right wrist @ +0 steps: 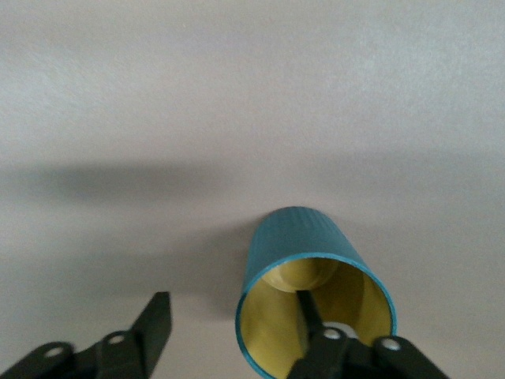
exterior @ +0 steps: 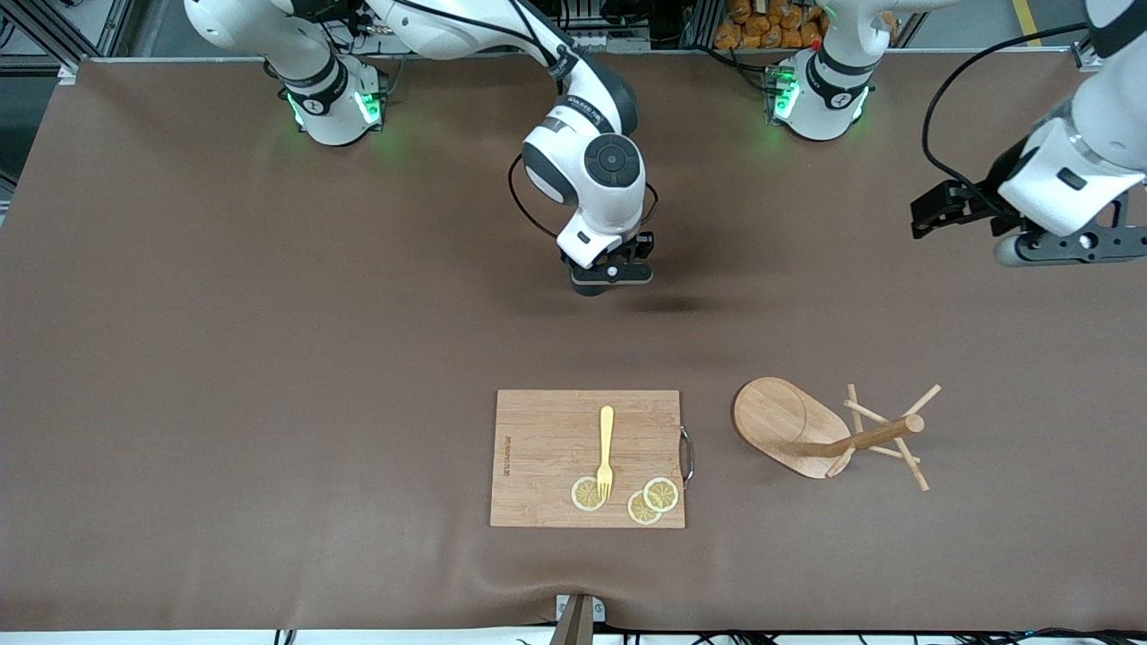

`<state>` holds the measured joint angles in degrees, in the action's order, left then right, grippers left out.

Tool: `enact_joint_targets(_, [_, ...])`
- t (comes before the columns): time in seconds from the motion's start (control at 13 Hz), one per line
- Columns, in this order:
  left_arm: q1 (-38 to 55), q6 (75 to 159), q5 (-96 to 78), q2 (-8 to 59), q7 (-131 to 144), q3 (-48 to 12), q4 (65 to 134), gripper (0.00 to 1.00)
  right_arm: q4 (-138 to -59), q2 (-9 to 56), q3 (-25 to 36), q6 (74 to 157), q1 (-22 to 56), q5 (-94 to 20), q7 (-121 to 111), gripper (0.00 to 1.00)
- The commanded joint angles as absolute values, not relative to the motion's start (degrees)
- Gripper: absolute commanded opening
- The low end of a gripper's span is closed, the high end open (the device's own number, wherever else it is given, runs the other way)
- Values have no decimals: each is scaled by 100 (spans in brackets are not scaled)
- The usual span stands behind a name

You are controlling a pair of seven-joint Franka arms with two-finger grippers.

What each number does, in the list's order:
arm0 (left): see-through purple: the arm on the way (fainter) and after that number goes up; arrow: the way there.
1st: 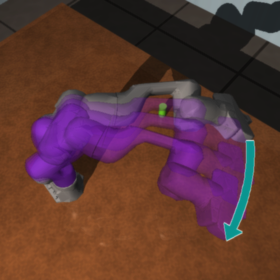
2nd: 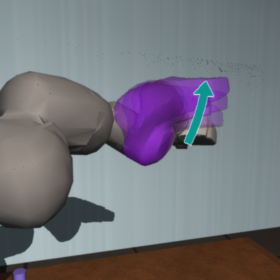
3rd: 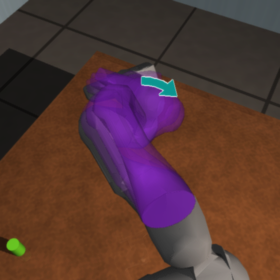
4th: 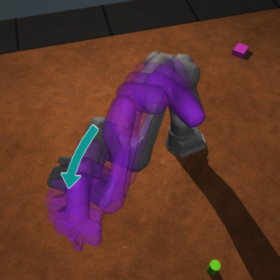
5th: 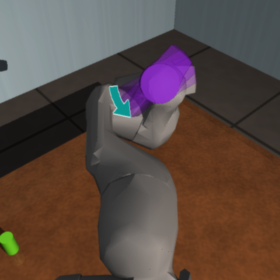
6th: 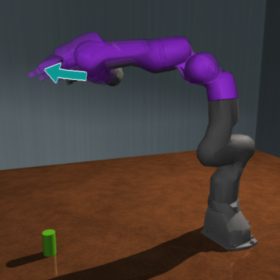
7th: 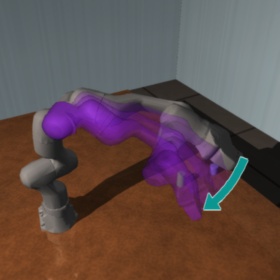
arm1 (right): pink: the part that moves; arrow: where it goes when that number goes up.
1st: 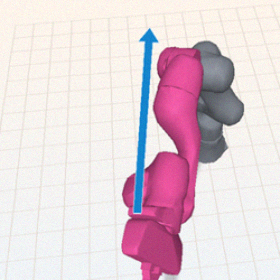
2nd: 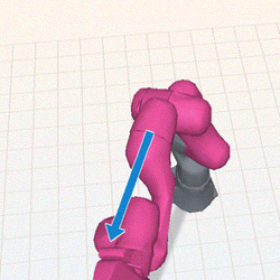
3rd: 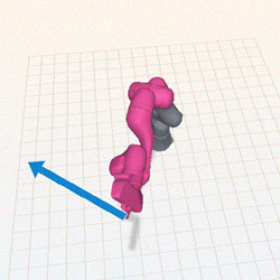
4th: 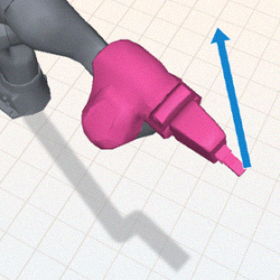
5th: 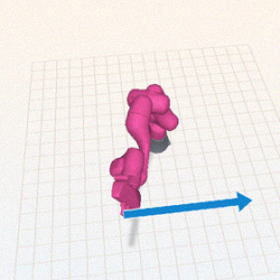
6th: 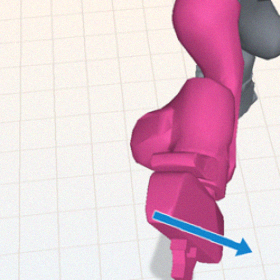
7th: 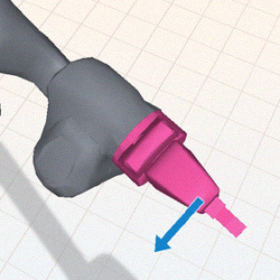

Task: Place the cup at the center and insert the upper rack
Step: 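Raise the right gripper away while the left gripper reaches the cup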

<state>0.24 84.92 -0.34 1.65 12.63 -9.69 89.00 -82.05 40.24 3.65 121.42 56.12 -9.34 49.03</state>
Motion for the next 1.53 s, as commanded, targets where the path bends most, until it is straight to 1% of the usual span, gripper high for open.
enact_joint_targets(0.0, [-26,8332,79,-8,1668,-1247,8921,100,-8165,3484,369,11989,5319,-1072,4782,100])
enact_joint_targets(0.08, [-35,8332,79,-35,1740,-1265,8938,100,-8191,3167,352,11579,5091,-1081,4607,100])
enact_joint_targets(0.15, [0,8315,79,-44,1827,-1274,8947,100,-8148,2842,352,10984,4810,-1107,4318,100])
enact_joint_targets(0.23, [17,8314,70,-44,1985,-1335,8939,100,-8147,2517,360,10638,4547,-1116,4081,100])
enact_joint_targets(0.46, [35,8393,70,26,2843,-1931,8921,100,-8165,1673,360,9811,3756,-1046,3588,100])
enact_joint_targets(0.61, [79,8673,157,166,4063,-2450,8921,100,-8165,1276,369,9362,3123,-1028,2939,100])
enact_joint_targets(0.69, [210,8840,524,289,4818,-2774,8912,100,-8165,1135,387,9178,2807,-1020,2527,100])
enact_joint_targets(0.84, [621,8982,1157,684,5919,-3232,8903,100,-8165,959,396,8870,2183,-915,1762,100])
enact_joint_targets(0.92, [989,9078,1526,894,6437,-3304,8903,100,-8174,897,396,8790,1936,-757,1384,100])
enact_joint_targets(1.07, [1911,9123,2229,1517,7772,-3305,8816,100,-8191,800,396,8736,1522,-432,645,100])
enact_joint_targets(1.23, [2720,9123,2880,2281,8985,-3270,8448,100,-8200,704,404,8736,1144,-334,326,100])
enact_joint_targets(1.38, [3250,9123,3452,2845,10032,-3261,8297,100,-8209,651,448,8736,819,-316,-277,100])
enact_joint_targets(1.46, [3496,9123,3672,3083,10524,-3243,8279,100,-8226,659,587,8736,774,-325,-734,100])
